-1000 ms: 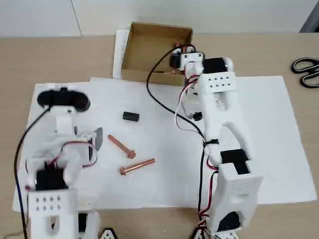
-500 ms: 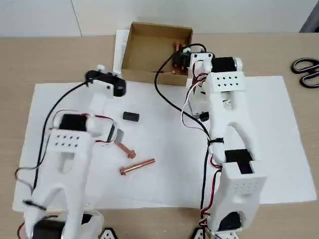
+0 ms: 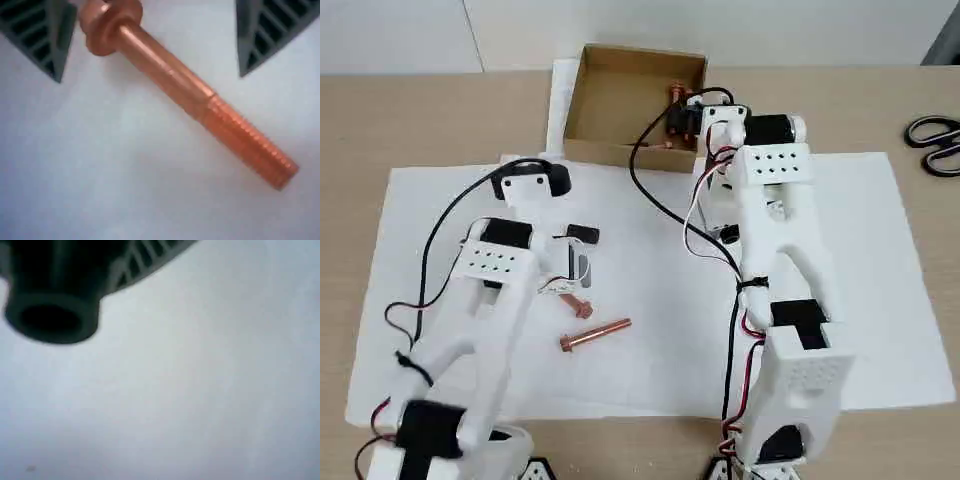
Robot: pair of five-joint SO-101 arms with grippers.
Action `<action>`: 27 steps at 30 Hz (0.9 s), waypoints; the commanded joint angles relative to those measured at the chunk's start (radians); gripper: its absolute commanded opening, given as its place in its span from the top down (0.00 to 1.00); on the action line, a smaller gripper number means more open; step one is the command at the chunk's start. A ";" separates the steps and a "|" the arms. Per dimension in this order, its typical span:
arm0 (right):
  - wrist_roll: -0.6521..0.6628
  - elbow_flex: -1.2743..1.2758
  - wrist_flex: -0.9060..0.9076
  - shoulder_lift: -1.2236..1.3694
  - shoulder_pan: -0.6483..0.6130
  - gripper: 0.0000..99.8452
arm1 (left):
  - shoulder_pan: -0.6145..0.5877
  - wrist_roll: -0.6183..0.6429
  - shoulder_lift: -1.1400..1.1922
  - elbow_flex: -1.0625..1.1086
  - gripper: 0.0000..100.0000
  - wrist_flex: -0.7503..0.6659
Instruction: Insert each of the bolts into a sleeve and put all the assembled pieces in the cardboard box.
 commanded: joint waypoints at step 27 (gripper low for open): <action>-0.011 -0.051 0.010 -0.068 0.008 1.00 | 0.008 0.167 0.112 0.058 0.79 -0.175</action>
